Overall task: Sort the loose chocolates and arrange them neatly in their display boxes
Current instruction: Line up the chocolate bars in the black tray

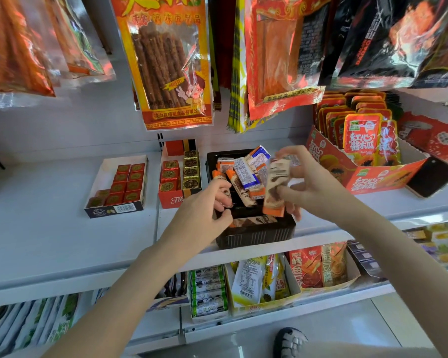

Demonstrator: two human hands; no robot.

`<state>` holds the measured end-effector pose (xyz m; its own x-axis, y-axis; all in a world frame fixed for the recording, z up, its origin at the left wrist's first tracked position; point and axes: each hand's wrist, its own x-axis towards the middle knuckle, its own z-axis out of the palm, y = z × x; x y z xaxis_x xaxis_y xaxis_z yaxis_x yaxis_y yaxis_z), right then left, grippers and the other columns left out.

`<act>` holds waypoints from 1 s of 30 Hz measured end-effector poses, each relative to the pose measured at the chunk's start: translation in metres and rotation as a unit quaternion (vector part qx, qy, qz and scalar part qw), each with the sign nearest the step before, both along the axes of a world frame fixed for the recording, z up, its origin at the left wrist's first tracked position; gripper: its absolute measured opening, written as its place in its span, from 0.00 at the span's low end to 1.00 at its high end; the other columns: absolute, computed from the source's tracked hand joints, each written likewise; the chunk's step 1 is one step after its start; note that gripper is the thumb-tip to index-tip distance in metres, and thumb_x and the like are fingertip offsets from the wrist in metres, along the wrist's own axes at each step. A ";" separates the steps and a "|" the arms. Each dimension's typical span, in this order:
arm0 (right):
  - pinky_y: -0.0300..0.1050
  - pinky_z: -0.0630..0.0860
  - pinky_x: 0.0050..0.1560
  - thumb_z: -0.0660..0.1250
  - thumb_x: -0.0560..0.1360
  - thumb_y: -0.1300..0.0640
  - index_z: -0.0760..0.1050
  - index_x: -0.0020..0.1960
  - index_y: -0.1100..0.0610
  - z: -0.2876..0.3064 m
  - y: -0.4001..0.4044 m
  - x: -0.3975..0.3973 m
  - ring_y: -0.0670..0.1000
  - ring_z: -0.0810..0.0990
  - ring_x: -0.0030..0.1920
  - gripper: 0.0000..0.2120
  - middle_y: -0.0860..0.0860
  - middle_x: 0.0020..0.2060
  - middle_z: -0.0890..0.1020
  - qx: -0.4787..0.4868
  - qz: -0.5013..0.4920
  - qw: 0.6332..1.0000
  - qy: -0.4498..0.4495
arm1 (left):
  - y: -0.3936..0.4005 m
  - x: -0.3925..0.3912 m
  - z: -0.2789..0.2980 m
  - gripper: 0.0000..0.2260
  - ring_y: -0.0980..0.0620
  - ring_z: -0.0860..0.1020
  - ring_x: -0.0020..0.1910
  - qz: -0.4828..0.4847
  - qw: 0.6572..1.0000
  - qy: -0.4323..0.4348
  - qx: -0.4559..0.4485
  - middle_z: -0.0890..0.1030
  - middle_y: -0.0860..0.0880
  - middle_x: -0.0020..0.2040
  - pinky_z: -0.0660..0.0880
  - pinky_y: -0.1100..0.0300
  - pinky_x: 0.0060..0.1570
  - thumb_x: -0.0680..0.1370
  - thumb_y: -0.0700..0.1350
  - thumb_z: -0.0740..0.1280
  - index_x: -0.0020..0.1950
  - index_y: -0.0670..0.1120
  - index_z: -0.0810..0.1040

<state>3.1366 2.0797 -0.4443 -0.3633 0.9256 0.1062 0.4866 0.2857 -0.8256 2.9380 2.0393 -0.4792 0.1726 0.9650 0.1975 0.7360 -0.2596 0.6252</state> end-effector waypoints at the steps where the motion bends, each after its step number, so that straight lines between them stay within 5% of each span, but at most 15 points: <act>1: 0.48 0.80 0.36 0.66 0.72 0.66 0.60 0.62 0.47 -0.001 -0.002 0.001 0.60 0.82 0.32 0.25 0.55 0.40 0.81 -0.032 -0.013 0.999 0.039 | 0.000 0.000 0.000 0.18 0.59 0.76 0.47 -0.002 1.000 0.006 0.004 0.76 0.56 0.49 0.71 0.65 0.52 0.75 0.40 0.64 0.65 0.48 0.68; 4: 0.56 0.81 0.42 0.68 0.72 0.62 0.66 0.56 0.48 -0.017 -0.008 -0.009 0.57 0.84 0.34 0.18 0.56 0.39 0.83 -0.007 -0.072 0.997 0.022 | -0.003 -0.002 -0.002 0.12 0.58 0.75 0.50 -0.011 0.998 0.053 0.030 0.75 0.56 0.50 0.71 0.65 0.54 0.75 0.40 0.63 0.58 0.48 0.76; 8: 0.36 0.78 0.34 0.67 0.73 0.57 0.73 0.48 0.54 -0.034 -0.018 -0.031 0.47 0.82 0.31 0.05 0.53 0.37 0.84 0.069 -0.086 0.993 -0.038 | -0.005 -0.008 -0.006 0.10 0.55 0.73 0.55 -0.017 0.996 0.086 0.016 0.75 0.53 0.53 0.70 0.60 0.58 0.76 0.42 0.63 0.56 0.48 0.78; 15: 0.41 0.69 0.39 0.63 0.75 0.54 0.74 0.60 0.51 -0.037 -0.023 -0.021 0.50 0.72 0.43 0.13 0.44 0.36 0.76 0.192 -0.077 0.968 -0.143 | -0.008 -0.013 -0.005 0.16 0.57 0.68 0.55 -0.061 0.989 0.135 0.002 0.67 0.56 0.52 0.67 0.64 0.55 0.78 0.45 0.59 0.65 0.53 0.72; 22: 0.41 0.63 0.44 0.66 0.73 0.59 0.81 0.44 0.60 -0.039 -0.013 -0.002 0.50 0.67 0.46 0.06 0.54 0.43 0.78 0.226 -0.082 0.946 -0.217 | -0.006 -0.013 -0.006 0.14 0.58 0.66 0.53 -0.085 0.984 0.156 -0.007 0.66 0.55 0.51 0.66 0.65 0.50 0.78 0.44 0.58 0.61 0.54 0.76; 25: 0.40 0.65 0.45 0.66 0.73 0.59 0.80 0.45 0.59 -0.027 0.004 0.000 0.50 0.70 0.46 0.05 0.53 0.44 0.75 0.190 -0.134 0.957 -0.171 | -0.005 -0.012 -0.006 0.14 0.59 0.64 0.52 -0.092 0.983 0.157 -0.010 0.66 0.56 0.50 0.64 0.66 0.51 0.78 0.44 0.58 0.61 0.54 0.77; 30: 0.41 0.68 0.35 0.69 0.71 0.50 0.72 0.56 0.58 -0.025 0.026 -0.016 0.50 0.76 0.42 0.17 0.51 0.41 0.77 0.039 -0.129 0.973 -0.185 | -0.003 -0.011 -0.001 0.14 0.59 0.62 0.49 -0.101 0.985 0.140 -0.023 0.66 0.59 0.45 0.60 0.66 0.51 0.77 0.42 0.60 0.57 0.55 0.79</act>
<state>3.1202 2.1060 -0.4694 -0.1464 0.9854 0.0864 0.8102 0.1695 -0.5611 2.9267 2.0364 -0.4804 0.4036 0.9122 0.0708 0.8178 -0.3943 0.4192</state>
